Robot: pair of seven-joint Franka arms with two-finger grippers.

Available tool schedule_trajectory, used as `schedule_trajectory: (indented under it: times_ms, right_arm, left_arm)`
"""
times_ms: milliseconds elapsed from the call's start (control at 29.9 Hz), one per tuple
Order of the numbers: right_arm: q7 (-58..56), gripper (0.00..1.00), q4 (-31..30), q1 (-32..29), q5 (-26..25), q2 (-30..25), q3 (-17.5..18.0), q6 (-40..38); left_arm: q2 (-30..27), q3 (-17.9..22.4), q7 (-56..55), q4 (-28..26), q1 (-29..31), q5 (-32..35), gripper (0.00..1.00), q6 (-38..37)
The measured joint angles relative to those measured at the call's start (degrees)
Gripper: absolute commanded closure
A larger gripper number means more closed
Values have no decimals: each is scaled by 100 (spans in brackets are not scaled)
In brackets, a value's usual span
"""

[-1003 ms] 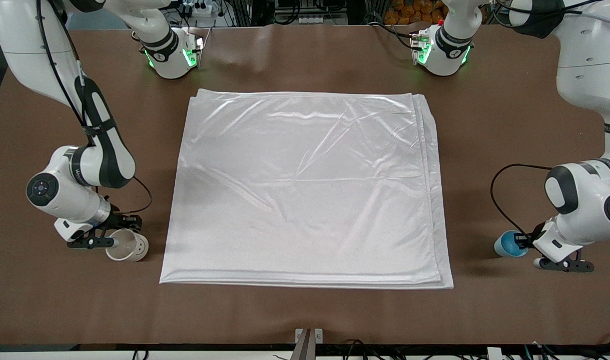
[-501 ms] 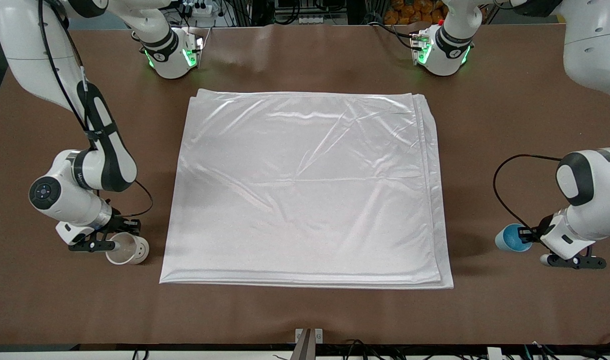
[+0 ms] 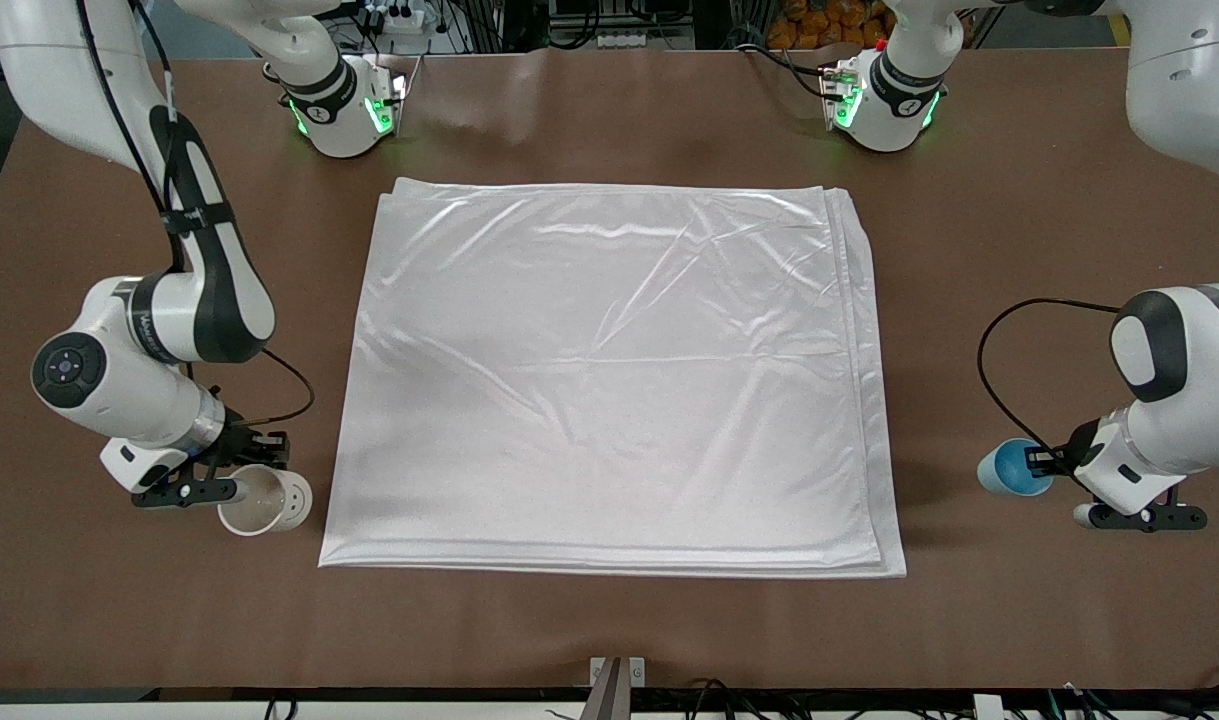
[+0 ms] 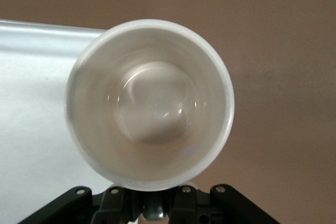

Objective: Place blue cup into white mug on cloth

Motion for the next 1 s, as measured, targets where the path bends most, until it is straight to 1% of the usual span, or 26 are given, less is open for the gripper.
schedule_trajectory:
  times_ms: [234, 501, 735, 1003]
  right_arm:
    - [563, 100, 125, 608, 1, 180, -2, 22]
    - [999, 100, 335, 1182, 1, 632, -2, 146]
    - [1388, 100, 434, 1698, -2, 1132, -6, 734]
    - [1427, 100, 509, 1964, -30, 1412, -17, 936]
  left_arm:
    - [-26, -434, -844, 0, -28, 0, 100, -112]
    - [-27, -868, -1706, 0, -98, 0, 100, -135]
    - [-28, -929, -2289, -2, -406, 0, 100, -139]
    - [-29, -938, -2915, -3, -778, 0, 100, -140]
